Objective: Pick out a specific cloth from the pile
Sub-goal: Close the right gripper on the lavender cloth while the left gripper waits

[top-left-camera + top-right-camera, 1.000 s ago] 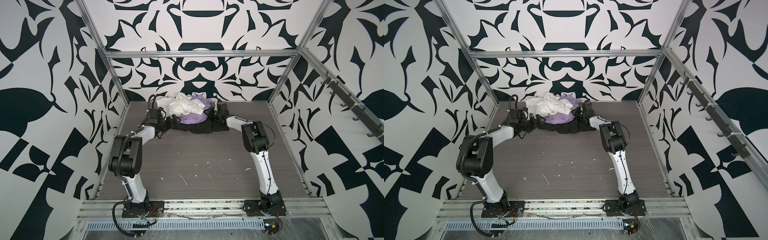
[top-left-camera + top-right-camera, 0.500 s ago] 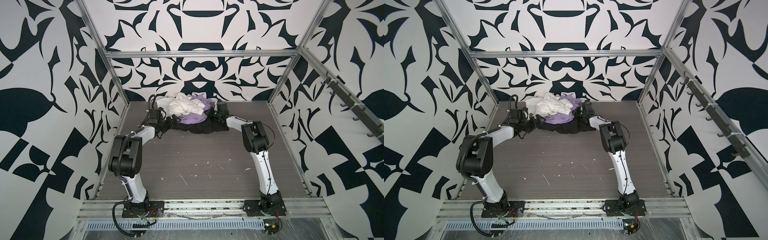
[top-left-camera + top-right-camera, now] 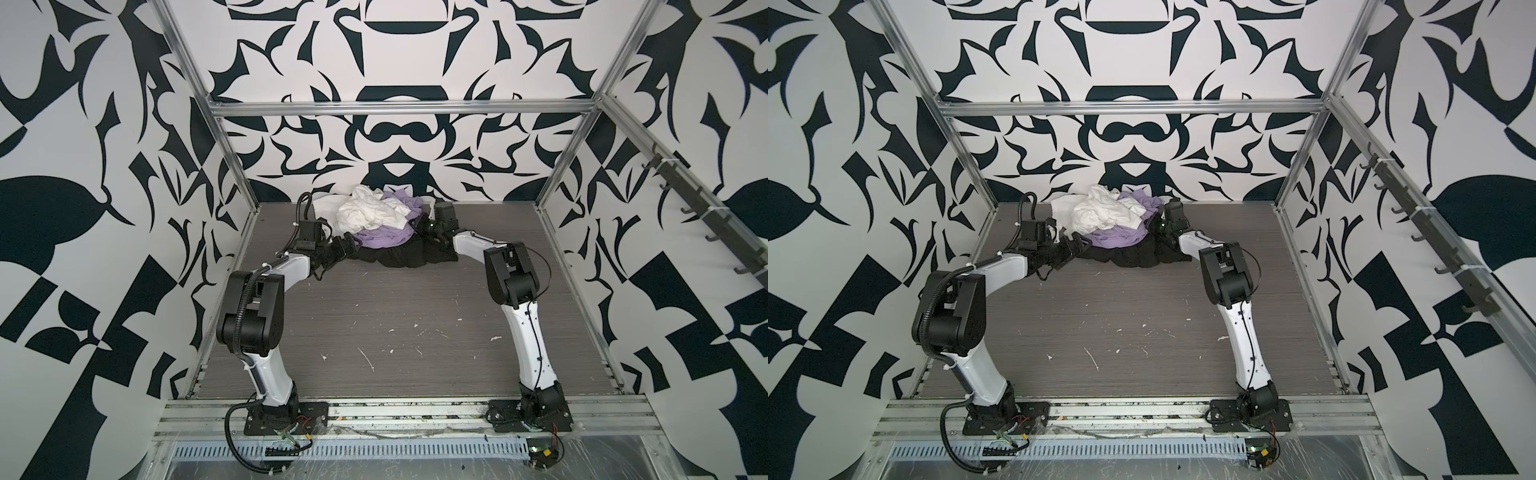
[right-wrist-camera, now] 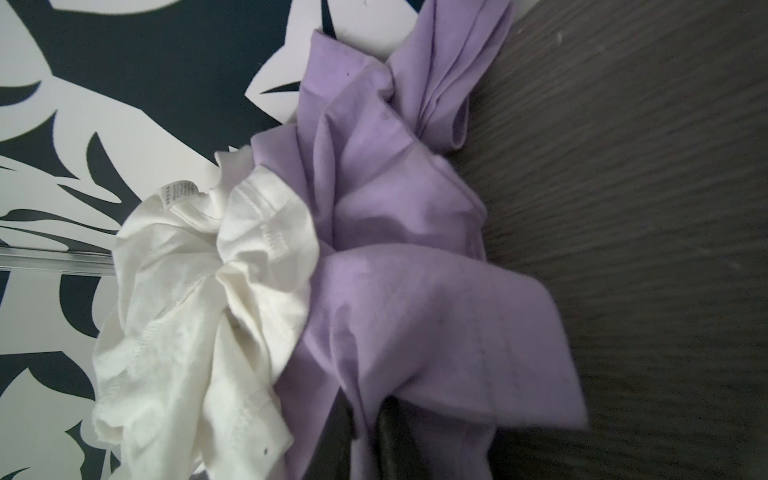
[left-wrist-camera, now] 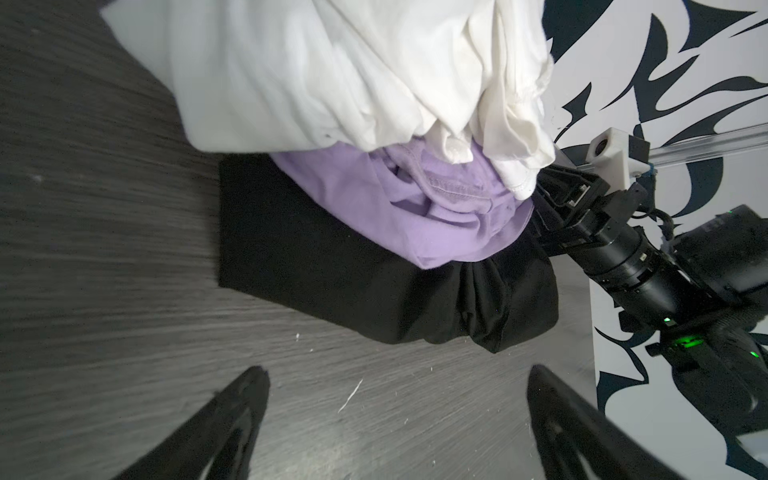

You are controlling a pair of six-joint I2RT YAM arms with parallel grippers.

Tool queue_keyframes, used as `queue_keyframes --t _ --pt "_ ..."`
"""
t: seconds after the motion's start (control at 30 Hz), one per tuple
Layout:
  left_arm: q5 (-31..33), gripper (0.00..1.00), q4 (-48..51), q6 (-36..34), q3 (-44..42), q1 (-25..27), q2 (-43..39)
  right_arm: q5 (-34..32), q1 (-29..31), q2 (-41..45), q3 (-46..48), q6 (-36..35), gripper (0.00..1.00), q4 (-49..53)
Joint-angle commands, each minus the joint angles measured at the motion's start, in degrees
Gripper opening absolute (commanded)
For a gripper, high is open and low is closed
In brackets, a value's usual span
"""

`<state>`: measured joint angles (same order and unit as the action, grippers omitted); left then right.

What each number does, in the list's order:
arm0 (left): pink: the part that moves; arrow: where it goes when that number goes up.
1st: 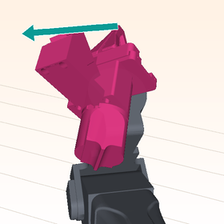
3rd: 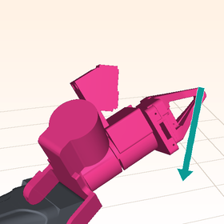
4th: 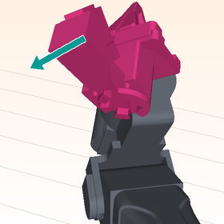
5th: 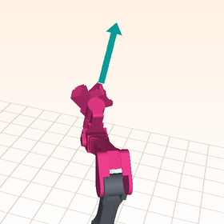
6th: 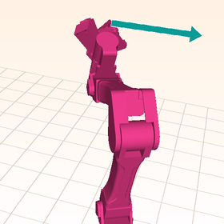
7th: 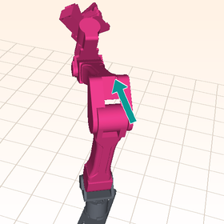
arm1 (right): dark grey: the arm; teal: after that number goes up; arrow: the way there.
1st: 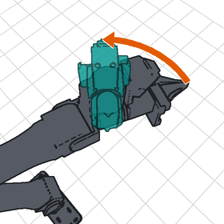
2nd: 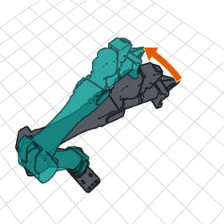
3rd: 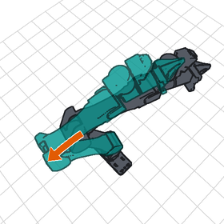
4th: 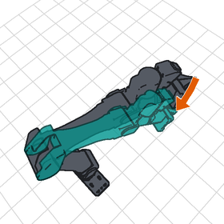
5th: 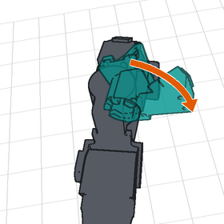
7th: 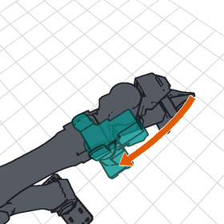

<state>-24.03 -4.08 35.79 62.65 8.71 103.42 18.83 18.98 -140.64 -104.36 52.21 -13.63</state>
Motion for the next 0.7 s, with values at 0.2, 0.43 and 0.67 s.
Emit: queue_keyframes --t 0.2,0.43,0.67 --pt "-1.4 0.99 -0.6 -0.3 -1.1 0.2 -3.1 0.5 0.8 6.3 -0.1 0.1 0.14 -2.0" --pt "-1.0 0.99 -0.5 -0.7 -1.8 0.2 -4.0 0.3 1.1 7.2 0.1 0.2 0.13 -2.1" --pt "-0.7 1.00 -1.0 -0.7 -3.1 0.1 -4.6 0.4 1.1 8.1 1.2 0.4 0.12 -3.3"
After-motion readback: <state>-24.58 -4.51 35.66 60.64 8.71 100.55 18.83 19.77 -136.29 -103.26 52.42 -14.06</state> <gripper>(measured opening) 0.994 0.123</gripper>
